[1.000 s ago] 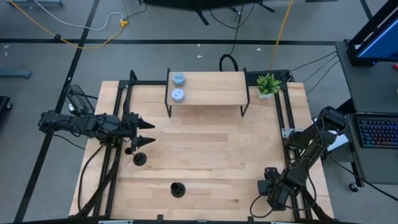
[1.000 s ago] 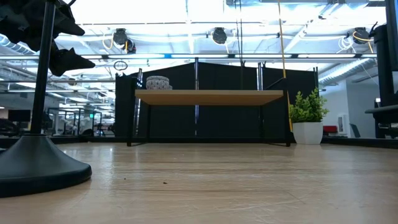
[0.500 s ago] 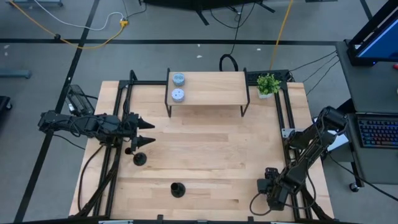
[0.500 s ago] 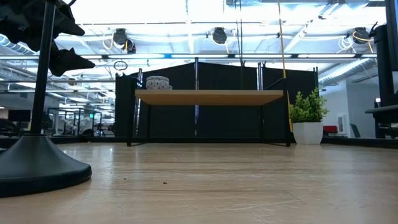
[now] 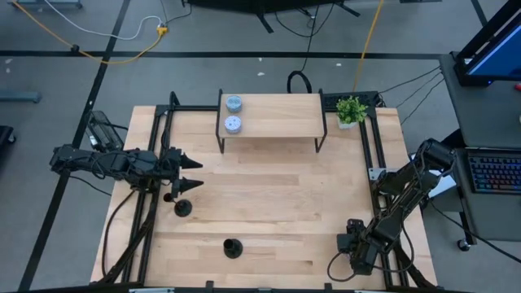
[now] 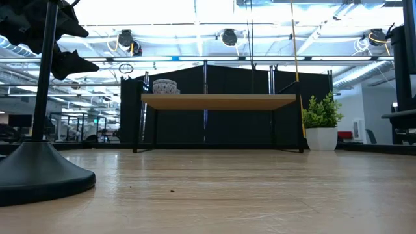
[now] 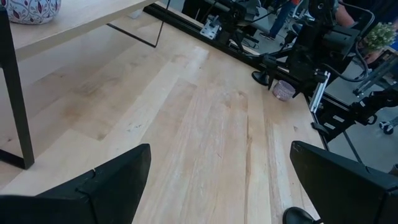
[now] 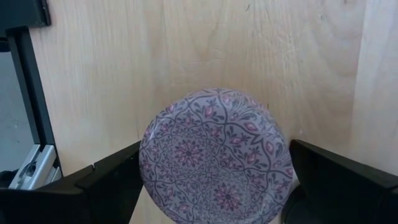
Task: Pick & Place candle stick holders
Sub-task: Put the pink scented candle on the shelf
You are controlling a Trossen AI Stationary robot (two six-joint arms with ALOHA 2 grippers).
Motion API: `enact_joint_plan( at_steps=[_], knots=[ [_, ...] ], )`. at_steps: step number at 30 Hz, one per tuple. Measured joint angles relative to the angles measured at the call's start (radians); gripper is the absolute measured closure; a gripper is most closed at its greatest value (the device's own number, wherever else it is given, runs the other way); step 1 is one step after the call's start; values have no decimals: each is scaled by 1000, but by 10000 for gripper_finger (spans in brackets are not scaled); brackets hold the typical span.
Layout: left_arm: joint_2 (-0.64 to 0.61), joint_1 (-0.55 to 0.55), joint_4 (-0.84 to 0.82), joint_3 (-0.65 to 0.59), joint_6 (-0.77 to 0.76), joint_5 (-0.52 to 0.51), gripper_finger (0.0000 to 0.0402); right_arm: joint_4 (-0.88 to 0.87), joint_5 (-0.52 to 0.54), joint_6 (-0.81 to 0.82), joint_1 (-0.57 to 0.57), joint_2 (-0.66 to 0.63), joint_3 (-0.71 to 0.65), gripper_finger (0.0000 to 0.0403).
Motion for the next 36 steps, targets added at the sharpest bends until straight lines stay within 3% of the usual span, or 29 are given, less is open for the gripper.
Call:
enact_joint_plan(
  at_steps=[23, 36],
  knots=[
    [0, 0, 0, 0, 0, 0, 9, 4, -2, 26, -18, 1, -1, 25],
    [0, 0, 0, 0, 0, 0, 9, -9, -5, 9, -34, 2, -2, 96]
  ],
)
